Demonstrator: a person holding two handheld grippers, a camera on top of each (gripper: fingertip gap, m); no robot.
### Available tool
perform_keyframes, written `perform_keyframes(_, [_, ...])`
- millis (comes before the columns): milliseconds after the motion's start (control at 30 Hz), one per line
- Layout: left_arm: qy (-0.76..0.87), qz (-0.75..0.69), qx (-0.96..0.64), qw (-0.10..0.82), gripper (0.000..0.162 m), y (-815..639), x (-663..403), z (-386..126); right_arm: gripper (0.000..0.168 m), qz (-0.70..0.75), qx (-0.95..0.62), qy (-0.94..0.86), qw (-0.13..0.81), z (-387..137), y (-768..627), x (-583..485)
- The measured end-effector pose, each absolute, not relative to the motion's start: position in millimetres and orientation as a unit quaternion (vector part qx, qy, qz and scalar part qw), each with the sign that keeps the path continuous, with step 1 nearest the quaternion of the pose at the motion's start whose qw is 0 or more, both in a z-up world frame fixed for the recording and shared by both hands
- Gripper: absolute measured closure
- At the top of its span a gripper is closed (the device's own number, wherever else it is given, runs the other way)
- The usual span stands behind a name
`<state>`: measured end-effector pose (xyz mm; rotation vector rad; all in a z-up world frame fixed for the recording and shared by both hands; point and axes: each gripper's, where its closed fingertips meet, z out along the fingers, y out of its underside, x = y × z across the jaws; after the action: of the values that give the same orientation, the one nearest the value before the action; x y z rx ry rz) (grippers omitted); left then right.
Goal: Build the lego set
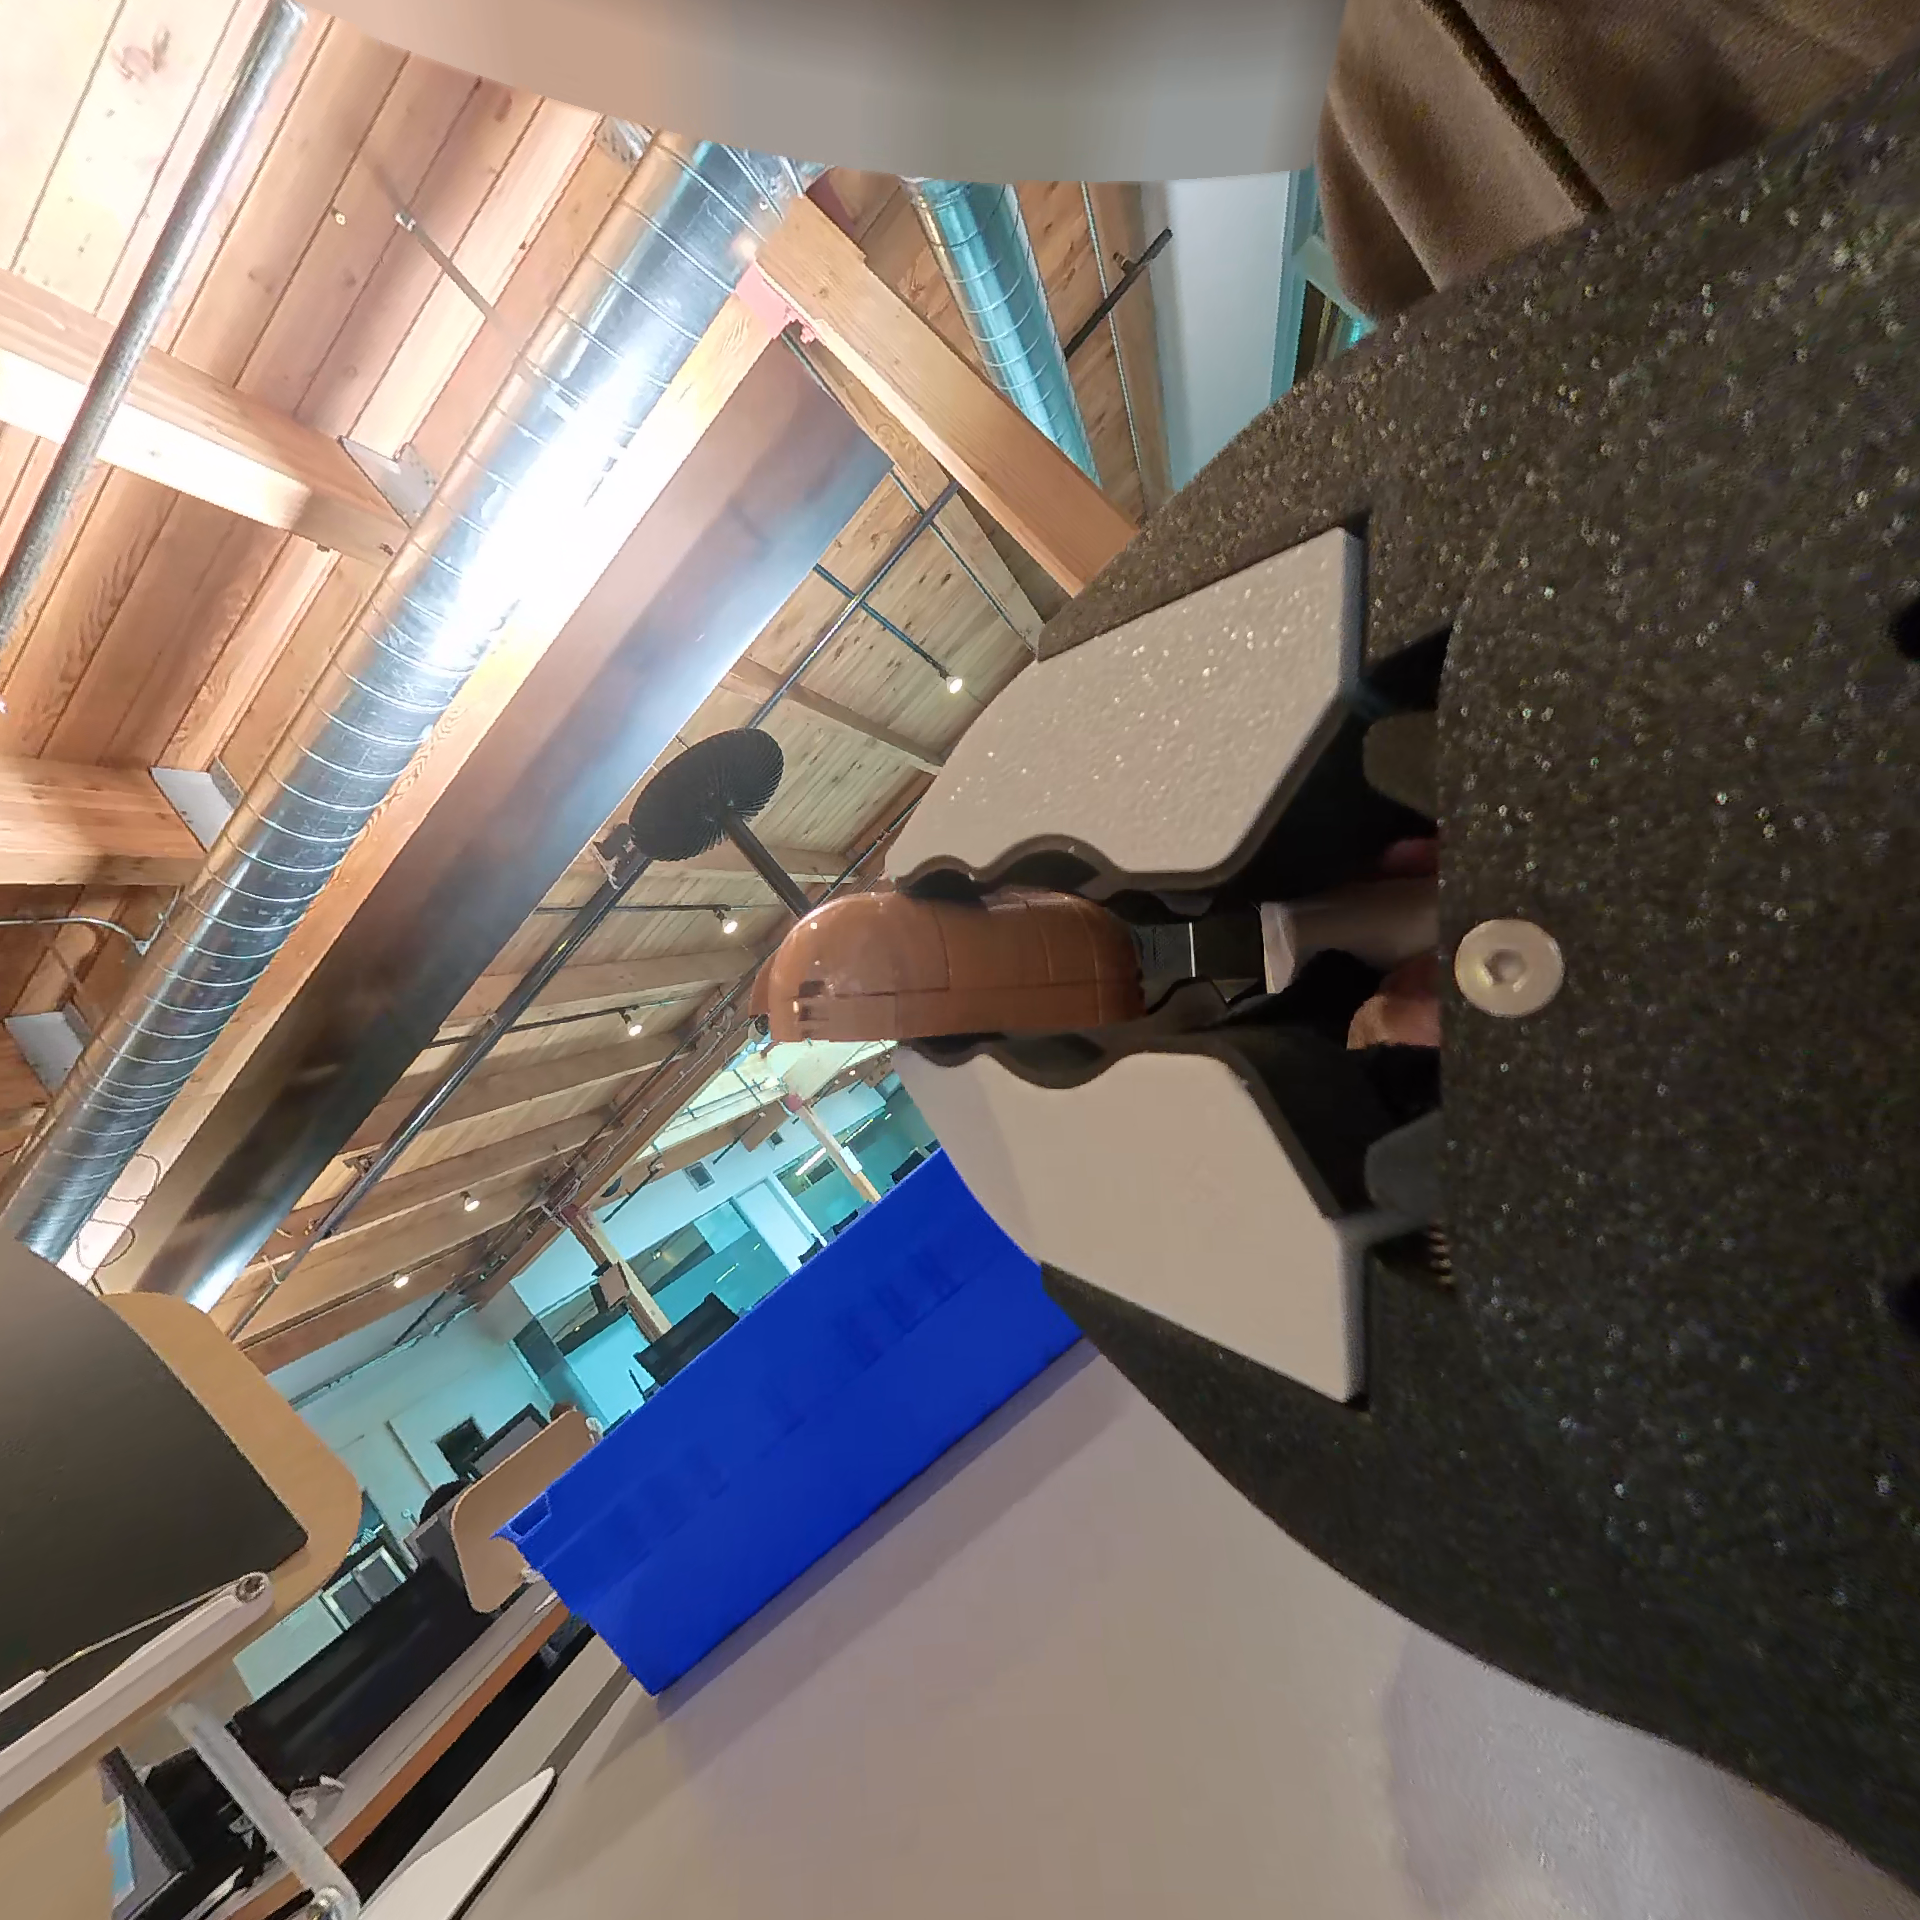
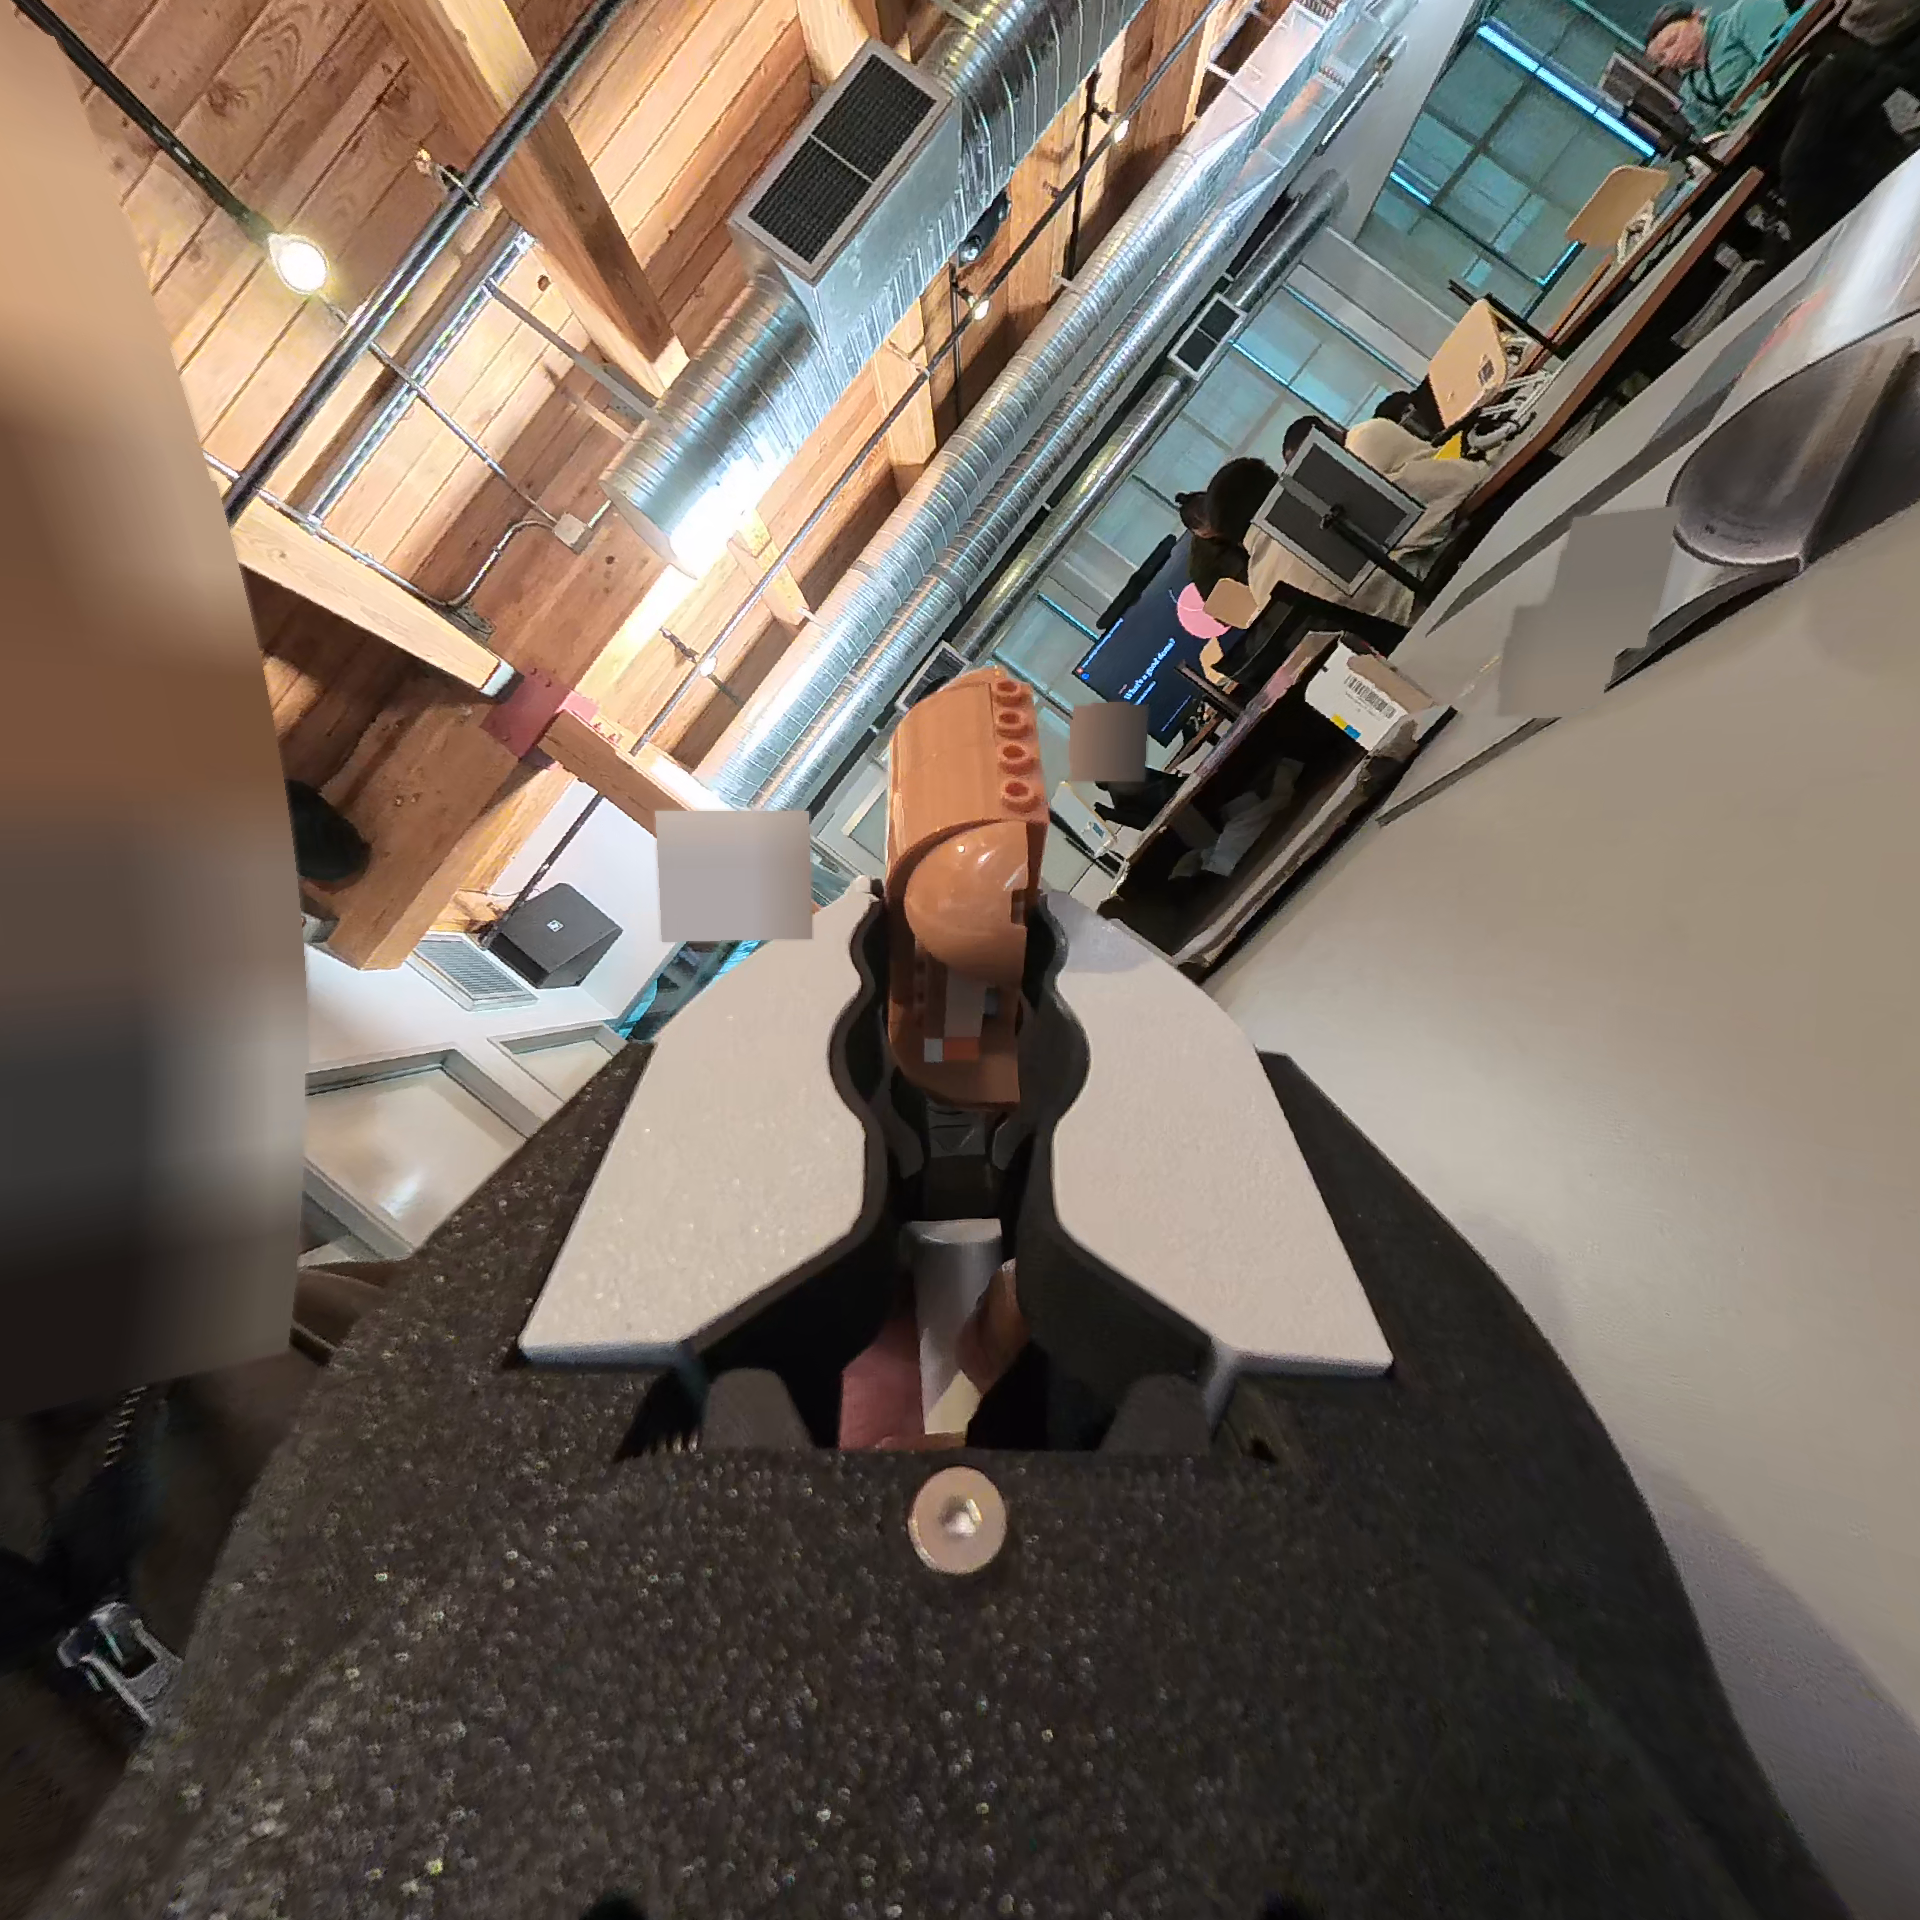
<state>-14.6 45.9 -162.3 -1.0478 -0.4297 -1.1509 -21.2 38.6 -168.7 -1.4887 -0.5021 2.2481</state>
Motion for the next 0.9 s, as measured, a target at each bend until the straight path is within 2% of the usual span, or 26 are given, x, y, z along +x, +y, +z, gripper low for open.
perform_keyframes(100, [-0.2, -0.509, -0.47, 0.693, 0.138, 47, -18, -162, 0.144, 0.812, -0.527, -0.176, 0.178, -170, 39, -24])
perform_keyframes(133, [-0.205, -0.51, -0.469, 0.691, 0.137, 48, -20, -162, 0.137, 0.812, -0.528, -0.181, 0.169, -171, 37, -26])
perform_keyframes(167, [-0.214, -0.512, -0.465, 0.69, 0.137, 48, -24, -162, 0.12, 0.811, -0.531, -0.187, 0.159, -173, 34, -28])
perform_keyframes(200, [-0.223, -0.511, -0.461, 0.691, 0.138, 48, -29, -162, 0.111, 0.81, -0.532, -0.197, 0.151, -174, 30, -29])
perform_keyframes(300, [-0.243, -0.513, -0.45, 0.689, 0.137, 46, -45, -162, 0.098, 0.79, -0.547, -0.232, 0.152, -180, 24, -30])
perform_keyframes(400, [-0.269, -0.524, -0.451, 0.67, 0.137, 46, -56, -166, 0.101, 0.738, -0.57, -0.296, 0.206, -186, 31, -26])
perform_keyframes(500, [-0.297, -0.545, -0.44, 0.649, 0.138, 45, -64, -169, 0.105, 0.644, -0.584, -0.391, 0.302, -190, 52, -23])
perform_keyframes(633, [-0.323, -0.562, -0.432, 0.627, 0.138, 46, -66, -174, 0.114, 0.527, -0.55, -0.518, 0.389, -190, 64, -26])
perform_keyframes(733, [-0.354, -0.571, -0.43, 0.603, 0.138, 50, -66, -184, 0.114, 0.461, -0.53, -0.59, 0.398, -201, 64, -35])
perform_keyframes(900, [-0.424, -0.499, -0.524, 0.545, 0.138, 60, -66, -229, 0.114, 0.396, -0.567, -0.639, 0.335, -234, 70, -42])
